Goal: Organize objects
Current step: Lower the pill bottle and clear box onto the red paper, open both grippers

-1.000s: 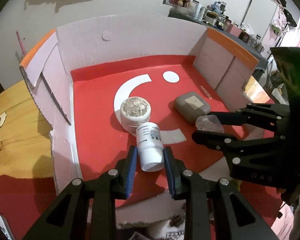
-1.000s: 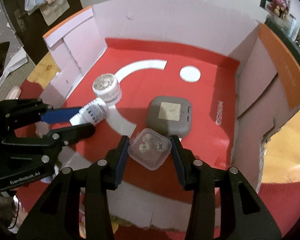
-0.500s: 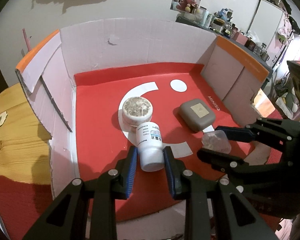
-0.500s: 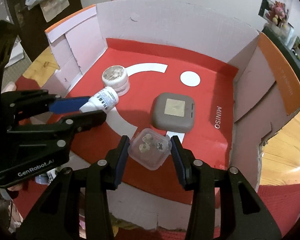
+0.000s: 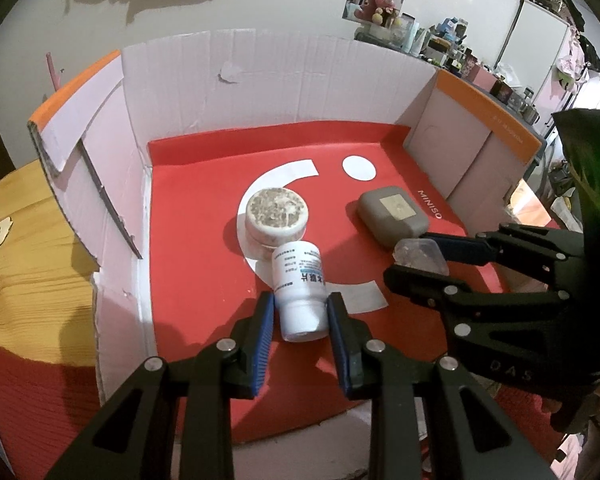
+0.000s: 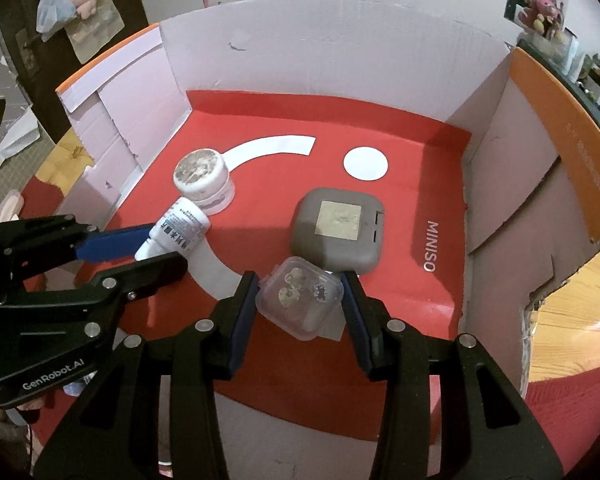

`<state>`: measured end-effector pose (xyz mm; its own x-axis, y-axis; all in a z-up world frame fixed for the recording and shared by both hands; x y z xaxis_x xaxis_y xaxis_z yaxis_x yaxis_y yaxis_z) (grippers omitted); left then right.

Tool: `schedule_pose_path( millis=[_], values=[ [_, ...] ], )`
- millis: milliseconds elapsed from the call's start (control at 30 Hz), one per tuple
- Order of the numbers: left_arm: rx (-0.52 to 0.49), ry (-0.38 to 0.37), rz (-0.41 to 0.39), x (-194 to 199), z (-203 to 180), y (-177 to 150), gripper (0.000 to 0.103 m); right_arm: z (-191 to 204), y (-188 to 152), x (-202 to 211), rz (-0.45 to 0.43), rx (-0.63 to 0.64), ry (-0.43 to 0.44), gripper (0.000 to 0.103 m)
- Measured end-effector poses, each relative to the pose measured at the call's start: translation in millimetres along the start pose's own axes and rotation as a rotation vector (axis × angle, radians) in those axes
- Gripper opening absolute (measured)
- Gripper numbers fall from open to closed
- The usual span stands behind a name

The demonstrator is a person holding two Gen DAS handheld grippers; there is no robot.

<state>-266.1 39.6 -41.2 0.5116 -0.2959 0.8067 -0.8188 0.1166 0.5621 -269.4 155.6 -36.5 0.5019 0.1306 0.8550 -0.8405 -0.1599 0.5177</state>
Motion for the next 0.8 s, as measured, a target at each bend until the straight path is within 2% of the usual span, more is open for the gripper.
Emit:
schedule_pose_path(
  millis=[133, 567, 667, 700, 800],
  values=[
    [0.000, 0.001, 0.000, 0.2, 0.2, -0.2, 0.028, 1.5, -1.8, -0.9, -0.001, 0.026, -0.026, 0.041],
    [0.004, -0.014, 0.007, 3.8, -0.6, -1.2, 0.028, -4.3, 0.0, -0.2, -0.003, 0.007, -0.003, 0.041],
    [0.007, -0.024, 0.008, 4.3, -1.1, -1.2, 0.028, -0.4, -0.2, 0.5, -0.008, 0.006, -0.003, 0.041],
    [0.008, -0.025, 0.008, 4.4, -1.5, -1.3, 0.028, 11.6, -0.2, 0.0, -0.009, 0.005, -0.002, 0.041],
    [0.006, -0.024, 0.005, 4.8, -1.1, -0.9, 0.028, 6.9, -0.8, 2.0, -0.009, -0.001, 0.009, 0.042]
  ],
)
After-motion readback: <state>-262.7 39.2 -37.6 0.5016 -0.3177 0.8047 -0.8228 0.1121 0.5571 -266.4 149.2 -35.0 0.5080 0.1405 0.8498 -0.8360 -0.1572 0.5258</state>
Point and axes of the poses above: each gripper's, at about its wrist camera, not at the fingertips, and x roughly against the way its jaws point, z to its left, y to its top, the point moved 8 cm from there along -x, roughly the way its jaws point, and after that the axes turned 1 degree about -y, right-handed, at the moved point
